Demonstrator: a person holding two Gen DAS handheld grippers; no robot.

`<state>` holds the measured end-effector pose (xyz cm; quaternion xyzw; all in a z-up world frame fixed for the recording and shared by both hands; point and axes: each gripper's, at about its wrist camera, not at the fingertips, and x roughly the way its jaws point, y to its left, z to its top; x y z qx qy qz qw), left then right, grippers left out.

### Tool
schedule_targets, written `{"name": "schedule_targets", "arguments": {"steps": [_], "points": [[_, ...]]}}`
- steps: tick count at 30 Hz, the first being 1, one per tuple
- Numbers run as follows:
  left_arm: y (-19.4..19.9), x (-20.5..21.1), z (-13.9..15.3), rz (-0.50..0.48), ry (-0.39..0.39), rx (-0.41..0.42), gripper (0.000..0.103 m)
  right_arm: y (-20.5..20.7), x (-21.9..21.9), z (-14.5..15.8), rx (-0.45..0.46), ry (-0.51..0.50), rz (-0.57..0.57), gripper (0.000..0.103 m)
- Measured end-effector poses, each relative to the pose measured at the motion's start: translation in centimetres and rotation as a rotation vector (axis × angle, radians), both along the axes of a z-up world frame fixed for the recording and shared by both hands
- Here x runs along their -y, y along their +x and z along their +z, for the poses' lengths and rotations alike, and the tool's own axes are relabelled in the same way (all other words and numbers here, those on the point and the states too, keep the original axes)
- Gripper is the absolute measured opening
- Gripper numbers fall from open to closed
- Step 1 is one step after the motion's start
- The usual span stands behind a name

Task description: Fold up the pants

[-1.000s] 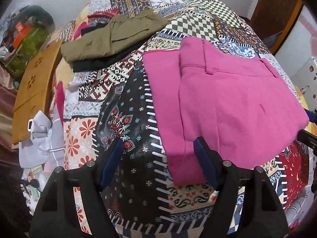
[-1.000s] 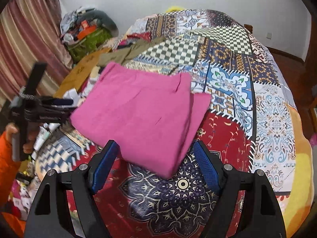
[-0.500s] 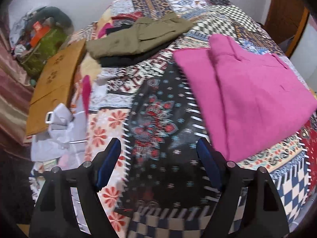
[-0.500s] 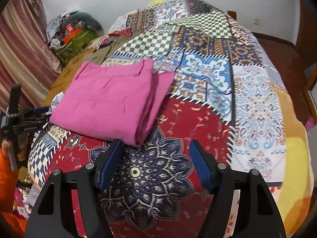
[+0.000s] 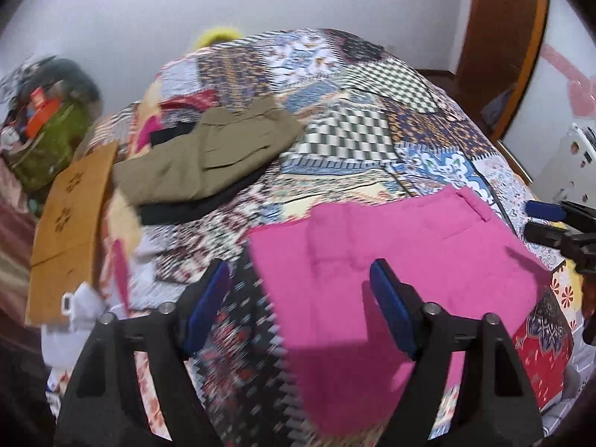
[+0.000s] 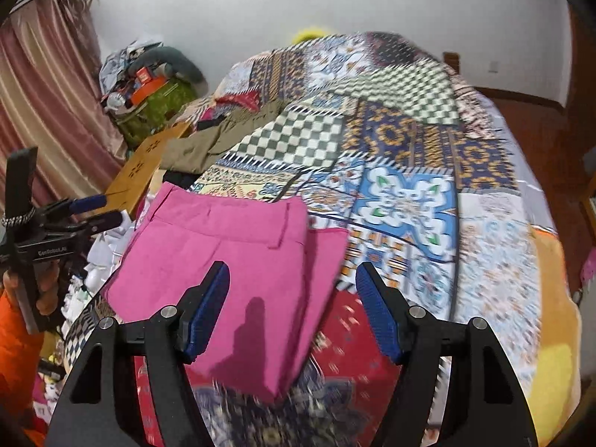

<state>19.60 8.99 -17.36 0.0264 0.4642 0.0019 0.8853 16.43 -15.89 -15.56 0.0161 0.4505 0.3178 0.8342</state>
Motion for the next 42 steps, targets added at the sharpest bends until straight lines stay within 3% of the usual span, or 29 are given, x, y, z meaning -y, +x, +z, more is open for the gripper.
{"name": "schedule_targets", "arguments": {"steps": [3,5,7,13,22,25,27,29,31,34,38,42], "points": [[1.5,0.7,-1.5,-0.014,-0.022,-0.048,0.047,1.0,-1.6,-1.2,-0.020,-0.031,0.043,0.048],[2.1,0.8,-2.5,-0.018,-0.048,-0.070,0.043,1.5,-2.3,-2.0,-0.029,-0.056,0.071,0.039],[2.0,0.9,-3.0,-0.014,-0.052,-0.064,0.043,1.8,-3.1,-3.0,-0.041,-0.087,0.103,0.031],[1.5,0.8,-3.8,-0.004,-0.044,-0.041,0.045,1.8,-2.3,-3.8,-0.038,-0.076,0.124,0.025],[0.3,0.4,-2.1,0.013,-0.045,-0.021,0.046,1.2,-2.2,-2.3,-0.005,-0.126,0.091,0.025],[-0.5,-0.3,-1.3,0.030,-0.045,-0.013,0.060,0.8,-1.5,-1.1,0.009,-0.092,0.077,0.028],[-1.0,-1.1,-1.0,0.040,-0.085,-0.014,0.075,0.5,-0.9,-0.5,-0.001,-0.062,0.057,0.038],[-1.3,-1.8,-1.3,0.056,-0.114,-0.029,0.079,0.2,-0.7,-0.3,-0.004,-0.043,0.049,0.051],[-1.3,-2.2,-2.1,0.068,-0.130,-0.062,0.079,-0.1,-0.8,-0.5,-0.017,-0.046,0.052,0.057],[-1.0,-2.8,-4.0,0.076,-0.174,-0.135,0.079,-0.2,-0.9,-1.5,-0.052,-0.061,0.053,0.059],[-0.6,-3.4,-4.9,0.074,-0.294,-0.169,0.079,0.2,-1.0,-3.6,-0.120,-0.046,0.043,0.059],[0.1,-3.0,-5.5,0.038,-0.348,-0.188,0.077,1.2,-0.8,-4.3,-0.152,0.004,0.028,0.060]]}}
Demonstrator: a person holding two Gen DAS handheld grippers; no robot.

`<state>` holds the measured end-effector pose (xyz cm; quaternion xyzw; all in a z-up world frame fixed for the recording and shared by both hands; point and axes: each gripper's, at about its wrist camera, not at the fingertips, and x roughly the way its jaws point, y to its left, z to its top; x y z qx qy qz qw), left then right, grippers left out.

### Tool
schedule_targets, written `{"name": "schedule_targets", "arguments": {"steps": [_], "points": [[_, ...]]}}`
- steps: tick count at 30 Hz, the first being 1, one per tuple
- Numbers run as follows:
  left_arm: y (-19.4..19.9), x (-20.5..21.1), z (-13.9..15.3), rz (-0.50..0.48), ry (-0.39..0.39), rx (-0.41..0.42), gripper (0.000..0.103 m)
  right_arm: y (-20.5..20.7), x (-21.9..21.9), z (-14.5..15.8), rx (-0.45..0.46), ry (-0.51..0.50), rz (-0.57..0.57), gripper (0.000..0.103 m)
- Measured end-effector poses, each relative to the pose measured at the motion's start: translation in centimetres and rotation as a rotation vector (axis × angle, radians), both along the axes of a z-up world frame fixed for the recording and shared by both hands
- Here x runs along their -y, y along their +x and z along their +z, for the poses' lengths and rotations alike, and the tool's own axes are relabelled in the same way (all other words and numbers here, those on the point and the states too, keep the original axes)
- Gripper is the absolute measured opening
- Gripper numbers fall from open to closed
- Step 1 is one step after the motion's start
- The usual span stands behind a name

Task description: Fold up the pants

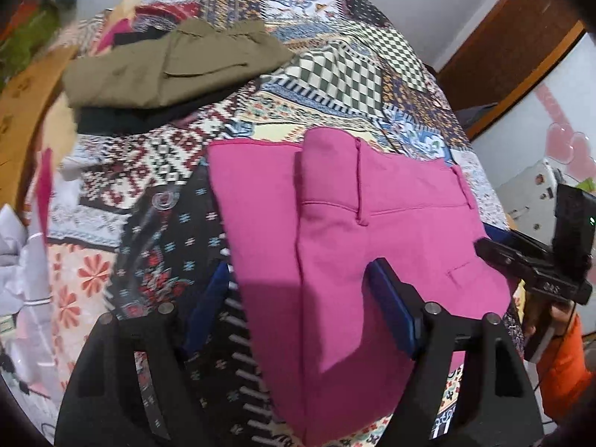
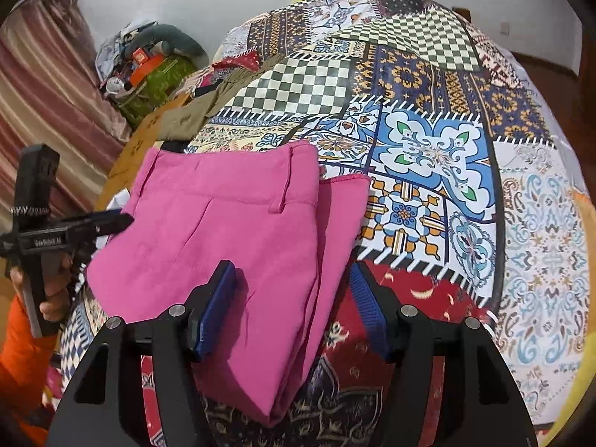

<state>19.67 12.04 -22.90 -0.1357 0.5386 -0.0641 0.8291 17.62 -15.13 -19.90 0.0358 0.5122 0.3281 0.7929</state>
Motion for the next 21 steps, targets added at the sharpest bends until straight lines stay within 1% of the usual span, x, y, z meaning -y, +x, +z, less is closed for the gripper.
{"name": "schedule_targets", "arguments": {"steps": [1,3,4,5,6,7,8,9,10,12,13,14,17,18,21], "points": [[0.2,0.0,-0.2,-0.003,-0.021,-0.001,0.076,0.3,-0.1,-0.1,-0.008,0.006,0.000,0.060],[0.4,-0.4,-0.4,0.004,-0.066,-0.004,0.071,0.7,-0.3,-0.3,-0.014,0.011,0.000,0.056],[0.5,-0.3,-0.3,0.004,-0.076,0.000,0.068,0.8,-0.5,-0.3,-0.012,0.010,0.007,0.050],[0.5,-0.3,-0.2,0.003,-0.086,0.009,0.063,0.8,-0.6,-0.3,-0.010,0.013,0.016,0.045],[0.4,-0.3,-0.2,0.003,-0.087,0.012,0.059,0.8,-0.7,-0.3,-0.007,0.015,0.021,0.043],[0.3,-0.1,0.0,0.000,-0.086,0.019,0.056,0.8,-0.8,-0.3,-0.005,0.017,0.021,0.037],[0.2,0.1,0.1,-0.006,-0.087,0.027,0.050,0.8,-0.7,-0.3,-0.005,0.020,0.020,0.034],[0.2,0.2,0.2,-0.010,-0.085,0.030,0.046,0.9,-0.6,-0.3,-0.006,0.024,0.016,0.029],[0.1,0.4,0.3,-0.012,-0.079,0.035,0.044,0.9,-0.5,-0.3,-0.008,0.030,0.012,0.026],[0.0,0.6,0.5,-0.009,-0.076,0.038,0.035,0.8,-0.3,-0.1,-0.004,0.040,0.011,0.020],[-0.1,0.8,0.8,-0.007,-0.067,0.041,0.032,0.7,-0.2,0.1,0.011,0.037,0.009,0.014],[-0.1,1.0,1.0,-0.006,-0.054,0.048,0.029,0.6,-0.3,0.3,0.026,0.029,0.009,0.013],[-0.6,1.4,1.9,-0.003,-0.005,0.071,0.022,0.2,-0.3,1.3,0.069,0.024,0.016,0.011],[-0.8,1.7,2.4,0.000,0.022,0.082,0.021,0.2,-0.3,1.6,0.081,0.025,0.021,0.011],[-1.2,1.9,3.7,0.000,0.070,0.123,0.019,-0.2,-0.6,3.2,0.123,0.035,0.037,0.010]]}}
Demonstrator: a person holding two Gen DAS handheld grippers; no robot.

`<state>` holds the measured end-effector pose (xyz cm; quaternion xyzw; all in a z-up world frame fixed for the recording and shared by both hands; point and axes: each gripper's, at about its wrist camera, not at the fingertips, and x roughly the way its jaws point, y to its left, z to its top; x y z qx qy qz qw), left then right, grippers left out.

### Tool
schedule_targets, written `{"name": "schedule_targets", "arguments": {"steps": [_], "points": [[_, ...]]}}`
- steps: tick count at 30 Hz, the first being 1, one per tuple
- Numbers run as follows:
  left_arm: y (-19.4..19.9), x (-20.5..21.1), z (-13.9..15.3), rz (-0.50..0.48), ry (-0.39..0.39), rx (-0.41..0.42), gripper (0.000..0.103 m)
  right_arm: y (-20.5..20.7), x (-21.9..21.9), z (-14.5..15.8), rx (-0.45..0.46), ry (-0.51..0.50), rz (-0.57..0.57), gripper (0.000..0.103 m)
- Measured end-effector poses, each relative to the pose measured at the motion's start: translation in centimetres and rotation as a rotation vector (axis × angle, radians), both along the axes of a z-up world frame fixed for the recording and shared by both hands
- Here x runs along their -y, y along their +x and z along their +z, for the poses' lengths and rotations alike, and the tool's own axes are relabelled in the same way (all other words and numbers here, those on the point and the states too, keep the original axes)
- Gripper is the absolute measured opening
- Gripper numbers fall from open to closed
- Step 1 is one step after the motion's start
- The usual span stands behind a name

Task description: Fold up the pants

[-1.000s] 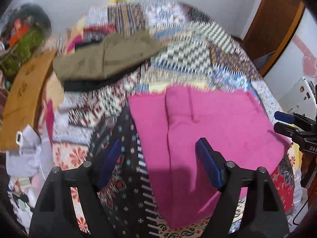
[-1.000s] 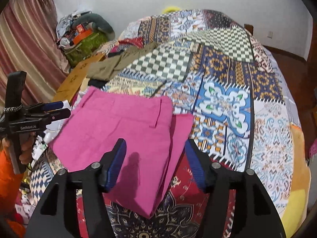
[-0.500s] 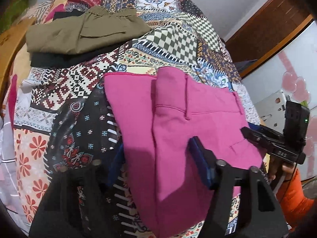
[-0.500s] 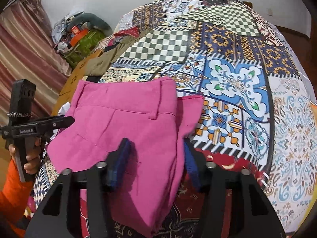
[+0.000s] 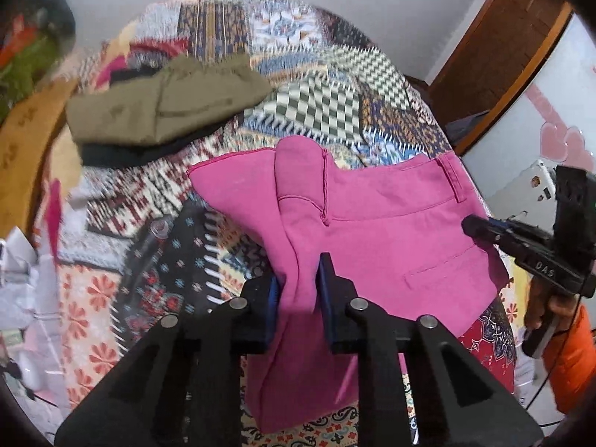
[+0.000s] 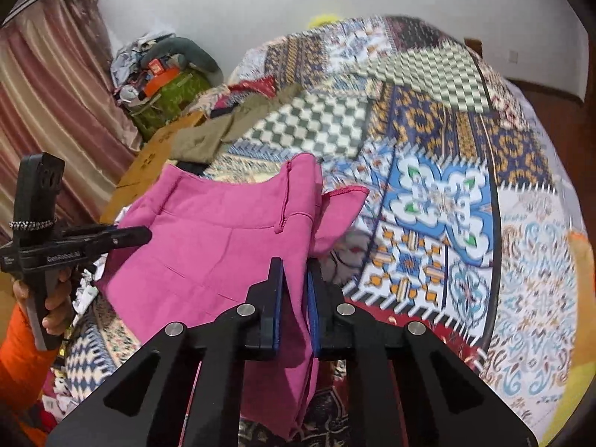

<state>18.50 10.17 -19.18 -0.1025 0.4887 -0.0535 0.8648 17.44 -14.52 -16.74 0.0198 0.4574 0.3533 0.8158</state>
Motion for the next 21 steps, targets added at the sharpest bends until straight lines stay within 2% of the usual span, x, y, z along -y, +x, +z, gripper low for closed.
{"name": "schedule_targets", "arguments": {"steps": [6,12,21], "points": [[-0.1,-1.2,4.3,0.020,0.092,0.120,0.019,0.3,-2.1,3.3,0.095,0.007,0.027,0.010],[1.8,-4.4,7.7,0.081,0.119,0.208,0.019,2.4,-5.2,6.9,0.184,0.047,0.043,0.010],[6.3,-10.2,8.9,0.184,0.163,0.267,0.019,7.2,-11.8,9.5,0.259,0.085,0.073,0.010]]}}
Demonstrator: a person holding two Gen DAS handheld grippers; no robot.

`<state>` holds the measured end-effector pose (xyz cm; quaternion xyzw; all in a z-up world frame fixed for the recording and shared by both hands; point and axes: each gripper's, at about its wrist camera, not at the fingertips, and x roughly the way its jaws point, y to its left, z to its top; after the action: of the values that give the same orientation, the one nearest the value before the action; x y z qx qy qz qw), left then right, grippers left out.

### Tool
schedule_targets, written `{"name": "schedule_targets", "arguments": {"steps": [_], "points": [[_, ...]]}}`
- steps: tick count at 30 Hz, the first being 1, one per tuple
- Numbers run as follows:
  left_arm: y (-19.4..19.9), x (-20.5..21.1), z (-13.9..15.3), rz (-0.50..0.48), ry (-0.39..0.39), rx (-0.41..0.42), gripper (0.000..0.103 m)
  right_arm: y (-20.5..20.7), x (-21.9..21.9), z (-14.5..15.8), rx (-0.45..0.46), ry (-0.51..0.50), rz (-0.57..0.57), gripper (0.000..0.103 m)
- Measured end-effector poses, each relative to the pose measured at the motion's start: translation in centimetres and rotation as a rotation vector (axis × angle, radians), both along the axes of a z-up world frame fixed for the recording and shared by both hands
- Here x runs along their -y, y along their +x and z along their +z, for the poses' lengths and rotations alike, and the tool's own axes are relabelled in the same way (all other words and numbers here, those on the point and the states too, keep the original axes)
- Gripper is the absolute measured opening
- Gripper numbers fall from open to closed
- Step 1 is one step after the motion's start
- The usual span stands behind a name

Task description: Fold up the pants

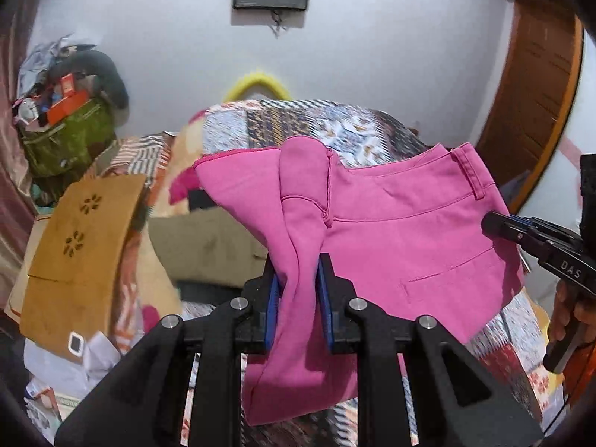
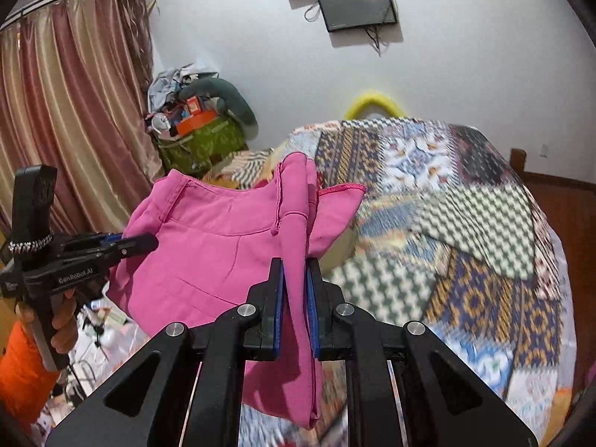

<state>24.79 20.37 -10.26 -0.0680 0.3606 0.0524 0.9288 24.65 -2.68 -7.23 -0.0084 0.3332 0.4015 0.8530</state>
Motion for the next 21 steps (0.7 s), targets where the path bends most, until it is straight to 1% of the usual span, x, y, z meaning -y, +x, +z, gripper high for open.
{"name": "schedule_targets", "arguments": {"steps": [1,5,9,11,15,19,21], "points": [[0.8,-0.8,-0.1,0.010,-0.001,0.003,0.019,0.7,-0.8,0.0,0.004,0.002,0.003,0.010],[3.4,-2.9,-1.4,0.030,0.060,-0.001,0.019,3.1,-3.6,-0.8,0.012,-0.011,0.012,0.010],[6.4,-5.3,-4.0,0.069,0.061,-0.042,0.019,5.9,-6.5,-2.9,-0.008,-0.033,0.018,0.010],[7.9,-6.6,-5.7,0.092,0.057,-0.067,0.019,7.2,-7.9,-4.1,-0.018,-0.055,0.022,0.010],[11.4,-8.7,-9.7,0.129,0.074,-0.125,0.019,9.9,-10.5,-6.8,-0.047,-0.102,0.034,0.010],[14.0,-9.8,-13.8,0.150,0.092,-0.184,0.020,12.4,-12.9,-10.3,-0.075,-0.159,0.031,0.010],[15.0,-10.5,-15.9,0.164,0.090,-0.216,0.023,13.3,-13.7,-12.0,-0.092,-0.192,0.028,0.010]]}}
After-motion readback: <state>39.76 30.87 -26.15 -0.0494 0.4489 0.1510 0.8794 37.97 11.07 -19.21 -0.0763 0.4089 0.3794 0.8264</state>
